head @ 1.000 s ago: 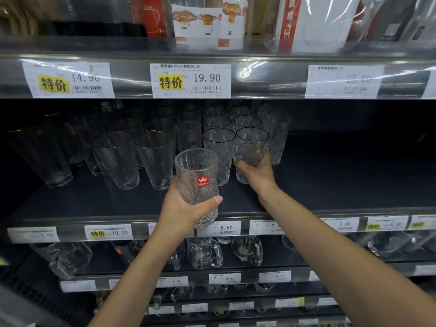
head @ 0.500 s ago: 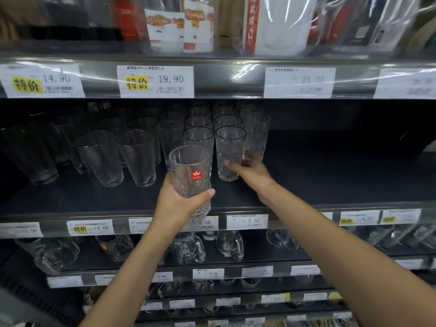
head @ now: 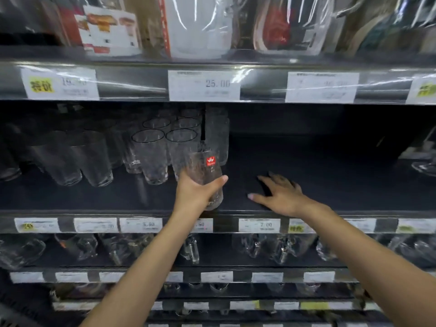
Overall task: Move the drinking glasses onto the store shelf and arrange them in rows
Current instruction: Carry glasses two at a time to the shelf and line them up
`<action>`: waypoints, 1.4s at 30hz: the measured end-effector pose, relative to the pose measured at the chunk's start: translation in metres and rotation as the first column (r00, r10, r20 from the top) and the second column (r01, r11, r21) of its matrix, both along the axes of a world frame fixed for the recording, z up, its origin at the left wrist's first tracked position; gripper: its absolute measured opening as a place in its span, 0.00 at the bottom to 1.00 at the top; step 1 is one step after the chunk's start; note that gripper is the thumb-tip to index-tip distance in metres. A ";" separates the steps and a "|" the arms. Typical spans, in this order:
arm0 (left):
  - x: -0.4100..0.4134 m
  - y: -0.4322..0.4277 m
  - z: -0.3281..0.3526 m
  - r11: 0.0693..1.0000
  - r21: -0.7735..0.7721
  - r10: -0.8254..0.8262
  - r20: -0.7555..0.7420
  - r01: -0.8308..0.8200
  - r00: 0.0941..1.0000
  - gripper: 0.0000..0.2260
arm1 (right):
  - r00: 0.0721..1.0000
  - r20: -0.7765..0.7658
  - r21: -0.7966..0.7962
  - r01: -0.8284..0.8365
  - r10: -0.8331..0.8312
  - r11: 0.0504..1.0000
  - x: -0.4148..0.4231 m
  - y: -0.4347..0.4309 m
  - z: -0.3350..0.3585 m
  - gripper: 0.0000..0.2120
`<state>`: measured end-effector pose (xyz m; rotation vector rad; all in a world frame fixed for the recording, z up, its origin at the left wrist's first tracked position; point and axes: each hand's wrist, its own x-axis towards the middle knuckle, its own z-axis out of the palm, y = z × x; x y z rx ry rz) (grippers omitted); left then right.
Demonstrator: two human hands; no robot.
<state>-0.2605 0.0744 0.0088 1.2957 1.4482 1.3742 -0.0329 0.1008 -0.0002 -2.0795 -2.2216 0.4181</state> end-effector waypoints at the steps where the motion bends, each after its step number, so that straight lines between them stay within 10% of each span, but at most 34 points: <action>1: 0.005 0.004 -0.002 1.000 -0.002 0.011 0.002 -0.011 1.000 0.21 | 1.000 0.028 -0.020 -0.012 0.012 1.000 0.001 0.001 0.000 0.39; 17: 0.031 0.018 -0.005 0.987 -0.064 0.116 -0.382 -0.151 0.917 0.46 | 0.996 0.062 -0.024 -0.057 0.058 0.998 0.005 0.006 -0.007 0.39; 42: 0.022 0.026 -0.007 0.942 0.176 0.334 -0.423 -0.285 0.843 0.22 | 0.997 0.051 0.015 -0.059 0.058 0.998 0.006 0.011 -0.013 0.40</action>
